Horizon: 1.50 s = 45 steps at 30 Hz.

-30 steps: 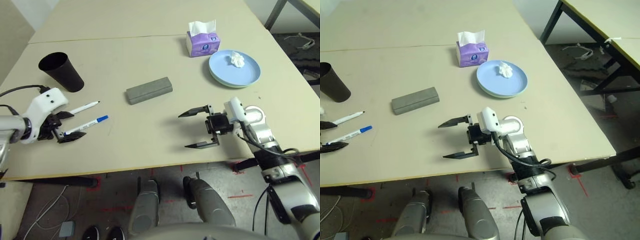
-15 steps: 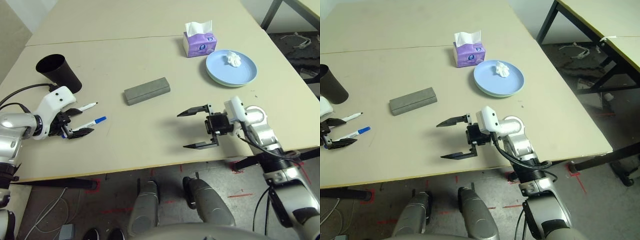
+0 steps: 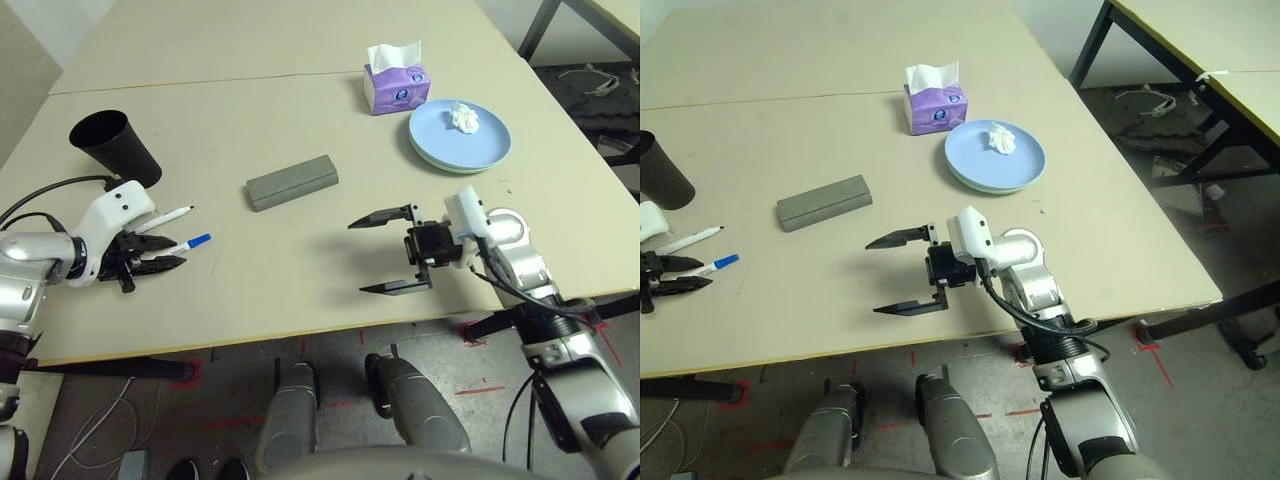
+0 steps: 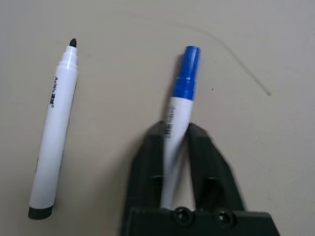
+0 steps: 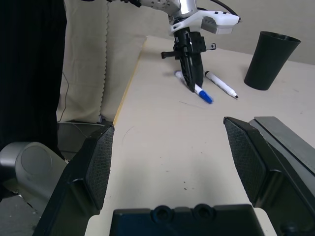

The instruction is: Organize and tidy the items on the table.

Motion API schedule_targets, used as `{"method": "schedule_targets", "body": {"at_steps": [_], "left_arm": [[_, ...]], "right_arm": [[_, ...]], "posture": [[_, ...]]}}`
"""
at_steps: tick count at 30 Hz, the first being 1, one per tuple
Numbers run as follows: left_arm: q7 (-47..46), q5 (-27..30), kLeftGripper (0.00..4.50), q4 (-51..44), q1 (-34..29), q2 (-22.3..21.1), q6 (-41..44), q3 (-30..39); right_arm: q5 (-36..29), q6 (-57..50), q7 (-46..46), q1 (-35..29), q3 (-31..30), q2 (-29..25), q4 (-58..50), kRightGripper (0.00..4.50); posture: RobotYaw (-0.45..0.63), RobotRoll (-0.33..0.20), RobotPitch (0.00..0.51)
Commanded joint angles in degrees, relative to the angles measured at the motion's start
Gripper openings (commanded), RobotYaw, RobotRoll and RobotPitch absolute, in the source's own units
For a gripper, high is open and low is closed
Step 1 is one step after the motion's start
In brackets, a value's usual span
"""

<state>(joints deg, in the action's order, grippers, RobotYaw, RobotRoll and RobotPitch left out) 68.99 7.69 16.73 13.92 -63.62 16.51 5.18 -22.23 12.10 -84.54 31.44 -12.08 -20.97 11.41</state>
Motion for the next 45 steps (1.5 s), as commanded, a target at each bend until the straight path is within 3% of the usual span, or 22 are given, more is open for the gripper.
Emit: {"method": "schedule_targets", "body": {"at_steps": [1,6,10,13,18,23,30,33,37,45], "left_arm": [[7.6,-0.2,0.27,-2.0,-4.3,-4.6,-3.5,-2.0],[17.0,7.5,0.27,-7.4,-9.5,-8.7,-3.2,3.3],[16.4,20.1,0.27,-9.3,-6.2,-5.7,6.7,13.5],[9.3,22.6,0.27,-7.7,-4.1,-1.7,8.6,20.0],[-4.8,22.5,0.27,-8.5,-5.9,5.5,7.6,30.1],[-18.2,21.9,0.27,-15.7,-8.7,13.1,4.6,37.5],[-31.2,20.1,0.27,-18.4,-6.3,18.0,-1.2,40.0],[-36.5,18.7,0.27,-17.7,-2.1,19.7,-5.1,38.6],[-40.9,15.3,0.27,-9.8,6.0,18.7,-11.1,36.2],[-39.1,9.4,0.27,17.8,23.4,12.6,-26.9,28.8]], "right_arm": [[0.0,-0.2,0.1,0.3,-0.3,0.1,-0.6,4.50],[0.0,0.2,-0.4,0.2,-0.2,-0.3,0.3,4.50],[-0.6,-1.6,0.8,0.3,0.3,0.1,0.6,4.50],[0.1,-4.7,6.1,0.5,1.6,0.9,0.9,4.50],[3.7,-10.9,17.5,1.0,2.8,1.2,0.6,4.50],[4.7,-17.5,25.4,1.0,3.2,1.9,-1.1,4.50],[5.2,-18.7,26.6,-0.1,1.9,2.5,-2.0,4.50],[5.7,-17.7,26.1,-0.4,1.0,2.7,-1.8,4.50],[5.7,-17.5,25.9,-0.4,0.7,3.4,-1.9,4.50],[5.7,-18.1,26.4,-0.9,1.3,3.2,-3.2,4.50]], "posture": [[-0.13,0.000,0.201],[-0.12,0.000,0.203],[-0.10,0.000,0.205],[-0.09,0.000,0.206],[-0.07,0.000,0.211],[-0.05,0.000,0.215],[-0.03,0.000,0.215],[-0.02,0.000,0.209],[-0.02,0.000,0.207],[-0.07,0.000,0.202]]}}
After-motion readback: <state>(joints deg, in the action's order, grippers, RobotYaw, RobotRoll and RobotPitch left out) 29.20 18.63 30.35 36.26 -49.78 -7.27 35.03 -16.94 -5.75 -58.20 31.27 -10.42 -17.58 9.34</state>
